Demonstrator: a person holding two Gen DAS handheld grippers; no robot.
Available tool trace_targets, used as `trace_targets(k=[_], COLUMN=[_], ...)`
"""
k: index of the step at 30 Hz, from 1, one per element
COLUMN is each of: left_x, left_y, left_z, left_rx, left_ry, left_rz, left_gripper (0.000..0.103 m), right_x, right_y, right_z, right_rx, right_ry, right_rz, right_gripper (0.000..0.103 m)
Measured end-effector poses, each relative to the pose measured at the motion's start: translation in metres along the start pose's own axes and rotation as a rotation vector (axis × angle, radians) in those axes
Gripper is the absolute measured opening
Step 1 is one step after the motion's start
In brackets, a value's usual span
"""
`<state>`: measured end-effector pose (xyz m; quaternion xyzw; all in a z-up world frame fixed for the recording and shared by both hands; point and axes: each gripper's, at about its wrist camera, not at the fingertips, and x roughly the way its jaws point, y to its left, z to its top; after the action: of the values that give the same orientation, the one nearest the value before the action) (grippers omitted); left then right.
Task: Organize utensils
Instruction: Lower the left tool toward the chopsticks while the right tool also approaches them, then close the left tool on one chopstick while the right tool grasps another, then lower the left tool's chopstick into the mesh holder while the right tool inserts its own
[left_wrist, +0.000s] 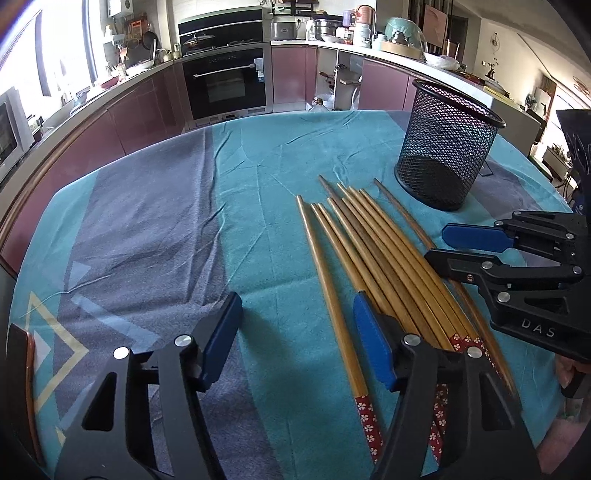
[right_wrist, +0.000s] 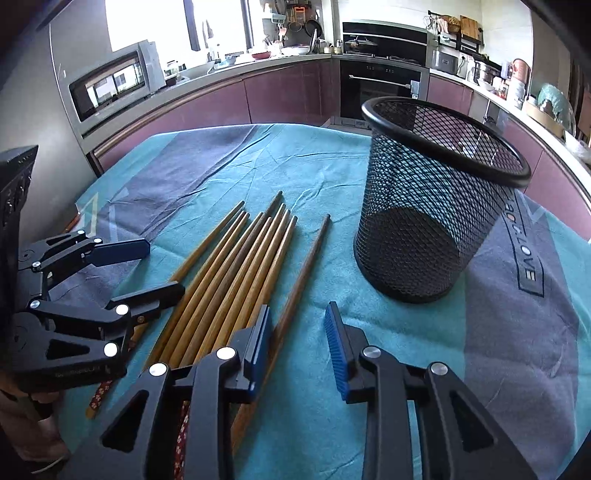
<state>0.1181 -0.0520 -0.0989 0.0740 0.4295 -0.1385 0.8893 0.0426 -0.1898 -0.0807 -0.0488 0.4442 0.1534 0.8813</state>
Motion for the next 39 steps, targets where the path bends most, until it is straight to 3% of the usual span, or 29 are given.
trace_targets(k=[6,8,11,15,16,24,31,39], left_x=[0.011,0.012,0.011,0.007,0.007,-0.016,-0.073,-0.141], left_y=[-0.002,-0.003,-0.004,0.002,0.004,0.023,0.029,0.022], left_z=[0.012,0.015,0.017,0.017,0.018,0.021,0.049,0.091], left_rx=[-0.003,0.000,-0.007,-0.060,-0.077,-0.132,-0.118,-0.102], left_ry=[0.007,0.006,0.002,0.005,0.008,-0.031,-0.166,-0.327], left_rz=[0.004,0.005,-0.009,-0.050,-0.065,-0.130,-0.255,-0.369], left_gripper=[0.059,0.054,0.040,0.011,0.010,0.008,0.008,0.008], right_x=[0.007,0.008,0.009,0.003,-0.001,-0.038,-0.088,-0.136], right_y=[0.000,-0.002,-0.006,-0.013,-0.015,-0.024,-0.036,-0.058], right_z=[0.009,0.010,0.010,0.010,0.011,0.019,0.036,0.057], right_rx=[0.001,0.007,0.038,0.074,0.079,0.105,0.129,0.123], right_ry=[0.014,0.014,0.010,-0.013,-0.024,-0.132,-0.294,-0.464], right_rz=[-0.001,0.017,0.042,0.071,0.078,0.177,0.221,0.215], right_gripper=[0.021,0.010,0.009,0.005,0.005,0.005,0.005,0.005])
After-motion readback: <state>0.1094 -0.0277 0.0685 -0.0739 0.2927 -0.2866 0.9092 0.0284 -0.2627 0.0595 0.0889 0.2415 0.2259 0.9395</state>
